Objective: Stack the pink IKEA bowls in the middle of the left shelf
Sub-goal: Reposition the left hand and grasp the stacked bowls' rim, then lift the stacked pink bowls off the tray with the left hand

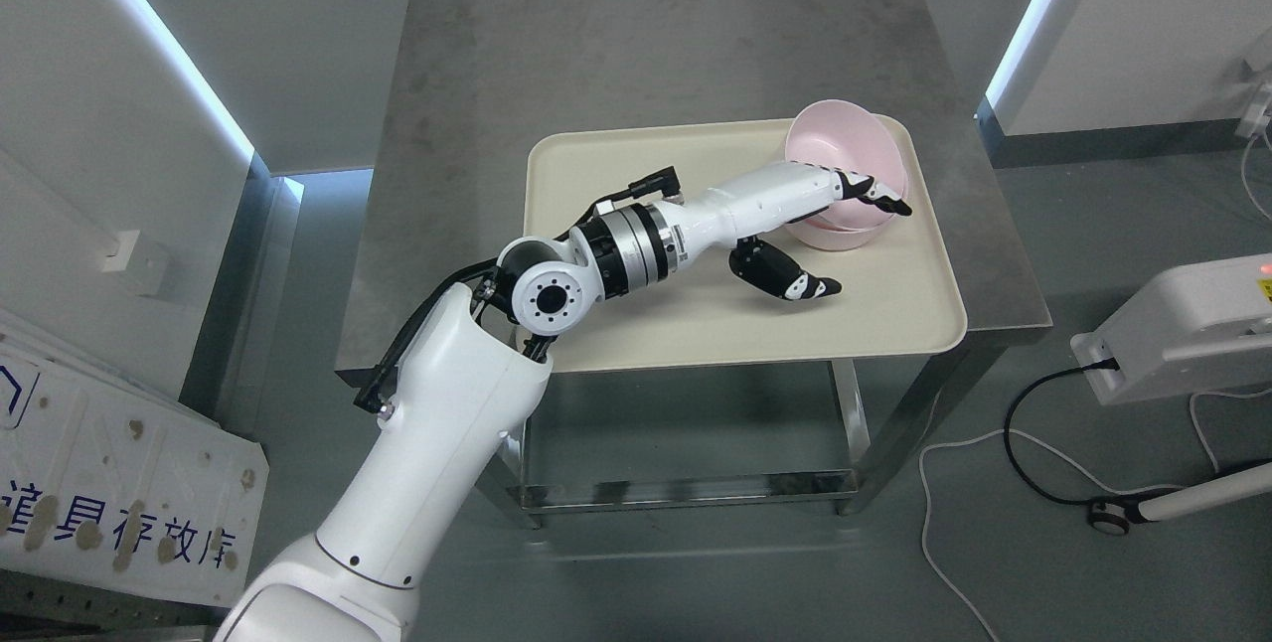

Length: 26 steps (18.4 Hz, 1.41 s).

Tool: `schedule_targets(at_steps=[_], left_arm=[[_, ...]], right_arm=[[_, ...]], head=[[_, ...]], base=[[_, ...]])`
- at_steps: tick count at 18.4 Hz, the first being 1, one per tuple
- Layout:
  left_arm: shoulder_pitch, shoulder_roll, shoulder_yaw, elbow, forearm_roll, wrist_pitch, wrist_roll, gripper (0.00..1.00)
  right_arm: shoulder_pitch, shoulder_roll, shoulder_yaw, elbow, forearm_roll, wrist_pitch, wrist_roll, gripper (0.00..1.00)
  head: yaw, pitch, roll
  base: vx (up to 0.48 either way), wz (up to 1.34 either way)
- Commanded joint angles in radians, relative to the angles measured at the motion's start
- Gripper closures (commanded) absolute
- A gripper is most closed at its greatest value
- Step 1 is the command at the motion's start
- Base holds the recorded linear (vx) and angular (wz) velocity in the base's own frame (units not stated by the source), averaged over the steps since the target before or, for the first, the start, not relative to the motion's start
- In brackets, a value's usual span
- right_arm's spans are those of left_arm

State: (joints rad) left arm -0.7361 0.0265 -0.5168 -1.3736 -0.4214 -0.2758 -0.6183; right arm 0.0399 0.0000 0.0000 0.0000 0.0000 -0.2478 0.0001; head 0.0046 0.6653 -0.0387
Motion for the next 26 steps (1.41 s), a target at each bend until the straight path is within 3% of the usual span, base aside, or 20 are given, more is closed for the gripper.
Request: schedule_targets(at_steps=[1, 4, 7, 15, 17, 21, 26], left_arm=[[0.003, 0.009, 0.075, 0.018, -0.036, 0.013, 0.006, 0.34], [0.003, -0.008, 0.048, 0.021, -0.150, 0.030, 0.005, 0.35], [-0.005, -0.009, 0.026, 0.025, -0.232, 0.127, 0.003, 0.35], [-0.017, -0.009, -0.019, 0.019, -0.260, 0.124, 0.000, 0.49], [-0.016, -0.009, -0.009, 0.016, -0.258, 0.106, 0.000, 0.58], [-0.011, -0.009, 0.066, 0.019, -0.254, -0.029, 0.000, 0.89], [-0.009, -0.009, 0.219, 0.015, -0.206, -0.146, -0.006, 0.99]], right_arm=[[0.000, -0.017, -0.005, -0.017, -0.002, 0.001, 0.000, 0.00], [0.000, -0.017, -0.005, -0.017, -0.002, 0.001, 0.000, 0.00], [0.000, -0.017, -0.005, -0.017, -0.002, 0.001, 0.000, 0.00], [0.000, -0.017, -0.005, -0.017, -0.002, 0.001, 0.000, 0.00], [0.000, -0.017, -0.005, -0.017, -0.002, 0.001, 0.000, 0.00], [0.000, -0.017, -0.005, -0.017, -0.002, 0.001, 0.000, 0.00], [0.000, -0.017, -0.005, -0.017, -0.002, 0.001, 0.000, 0.00]], head=[[0.0000, 0.000, 0.000], [0.0000, 0.000, 0.000], [0.0000, 0.000, 0.000], [0.0000, 0.000, 0.000], [0.0000, 0.000, 0.000], [0.0000, 0.000, 0.000], [0.0000, 0.000, 0.000]], base=[[0.000, 0.00], [0.000, 0.00], [0.000, 0.00], [0.000, 0.00], [0.000, 0.00], [0.000, 0.00], [0.000, 0.00]])
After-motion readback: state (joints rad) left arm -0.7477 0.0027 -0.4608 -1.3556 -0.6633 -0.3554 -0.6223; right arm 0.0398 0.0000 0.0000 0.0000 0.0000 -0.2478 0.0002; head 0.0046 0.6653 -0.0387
